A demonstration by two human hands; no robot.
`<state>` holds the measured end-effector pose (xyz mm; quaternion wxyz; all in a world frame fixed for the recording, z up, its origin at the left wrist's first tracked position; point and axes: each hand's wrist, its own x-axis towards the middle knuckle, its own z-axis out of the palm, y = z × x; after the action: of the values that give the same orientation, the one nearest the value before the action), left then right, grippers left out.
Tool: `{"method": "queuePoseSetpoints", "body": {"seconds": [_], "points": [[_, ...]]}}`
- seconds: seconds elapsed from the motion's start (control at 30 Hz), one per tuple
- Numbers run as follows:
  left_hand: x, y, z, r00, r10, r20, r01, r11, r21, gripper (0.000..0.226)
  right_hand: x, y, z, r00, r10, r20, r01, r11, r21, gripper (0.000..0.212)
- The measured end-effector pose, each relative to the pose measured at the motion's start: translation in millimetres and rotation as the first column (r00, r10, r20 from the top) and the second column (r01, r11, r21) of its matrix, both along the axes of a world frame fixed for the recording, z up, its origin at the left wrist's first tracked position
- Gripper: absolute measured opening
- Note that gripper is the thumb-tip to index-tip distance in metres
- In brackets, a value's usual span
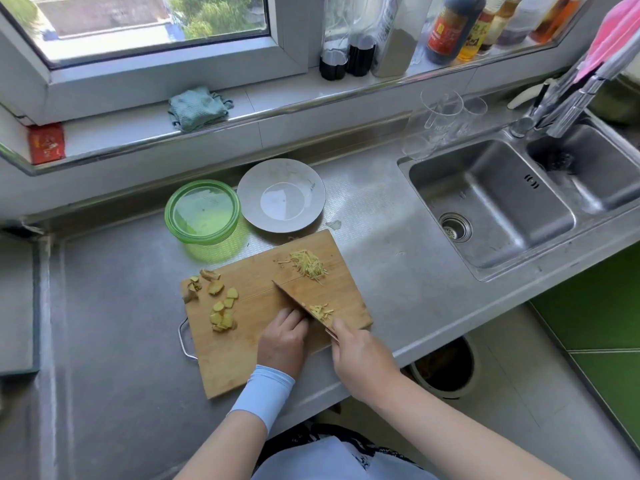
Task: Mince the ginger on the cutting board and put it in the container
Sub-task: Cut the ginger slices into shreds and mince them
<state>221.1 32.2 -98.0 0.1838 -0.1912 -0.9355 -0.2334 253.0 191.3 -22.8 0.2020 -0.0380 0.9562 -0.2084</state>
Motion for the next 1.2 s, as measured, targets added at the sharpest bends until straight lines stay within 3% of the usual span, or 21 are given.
{"method": "queuePoseSetpoints", "body": {"seconds": [0.33, 0.47, 0.57, 0.83, 0.93, 1.2], "points": [[-0.3, -1.8, -4.5, 1.000, 0.003, -0.013, -0.003, 1.000, 0.005, 0.022, 22.4, 19.9, 2.8, 0.999, 0.008, 0.053, -0.007, 1.000, -0.012, 0.011], [1.5, -1.1, -8.0, 1.000, 0.005, 0.003, -0.005, 1.000, 0.002, 0.017, 4.0, 4.9, -1.2, 1.000, -0.006, 0.016, 0.006, 1.000, -0.008, 0.008], [0.7, -1.1, -6.7, 1.000, 0.002, -0.001, -0.002, 1.000, 0.013, 0.018, -11.7, -7.1, -0.6, 1.000, 0.007, -0.009, -0.007, 1.000, 0.020, 0.018], [1.2, -2.2, -6.3, 1.000, -0.001, 0.016, 0.001, 1.000, 0.009, 0.021, 19.9, 22.6, 6.2, 0.999, -0.003, 0.040, 0.005, 0.999, -0.032, 0.002], [2.1, -0.5, -2.8, 1.000, 0.020, -0.007, -0.020, 0.999, 0.027, 0.032, 12.2, 13.3, 2.0, 1.000, -0.007, 0.031, 0.007, 1.000, -0.013, 0.006], [1.1, -3.7, 4.0, 0.998, 0.022, 0.061, -0.024, 0.999, 0.033, 0.013, -19.8, -13.9, 1.1, 1.000, 0.021, -0.009, -0.020, 0.999, 0.027, 0.017]]}}
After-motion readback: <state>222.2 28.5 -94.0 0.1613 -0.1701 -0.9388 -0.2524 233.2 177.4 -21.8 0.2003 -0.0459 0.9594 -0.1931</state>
